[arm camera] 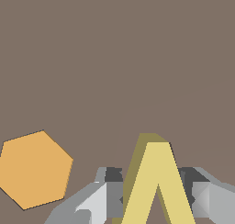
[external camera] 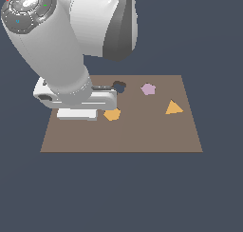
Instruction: Insert a designated object into the corresponding slot on a board.
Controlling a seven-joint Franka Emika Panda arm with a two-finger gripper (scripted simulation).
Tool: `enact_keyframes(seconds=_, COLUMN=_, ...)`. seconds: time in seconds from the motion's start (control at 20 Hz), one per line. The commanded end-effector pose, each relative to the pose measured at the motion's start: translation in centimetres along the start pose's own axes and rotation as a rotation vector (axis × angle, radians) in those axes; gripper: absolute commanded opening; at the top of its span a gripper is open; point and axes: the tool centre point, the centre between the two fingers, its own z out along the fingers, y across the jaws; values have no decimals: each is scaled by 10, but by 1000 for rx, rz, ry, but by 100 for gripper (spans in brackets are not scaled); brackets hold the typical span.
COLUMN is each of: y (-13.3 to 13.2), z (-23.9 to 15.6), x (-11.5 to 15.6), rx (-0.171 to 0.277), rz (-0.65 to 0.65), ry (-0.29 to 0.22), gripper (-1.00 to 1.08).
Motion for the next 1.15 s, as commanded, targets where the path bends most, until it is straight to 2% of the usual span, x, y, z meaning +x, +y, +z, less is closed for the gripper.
enact_keyframes(seconds=0.0, y=8, z=-1, x=-5, rx=1, rz=42, ry=0, gripper=-100)
enact_keyframes(seconds=0.6, y=12, z=9, x=-9, rx=1, rz=64, ry=0, gripper=-100)
enact_keyframes(seconds=0.65, y=12, z=9, x=-9, rx=1, rz=64, ry=0, gripper=100)
enact_keyframes(seconds=1.1, y=12, z=9, x=-9, rx=1, rz=64, ry=0, gripper=100)
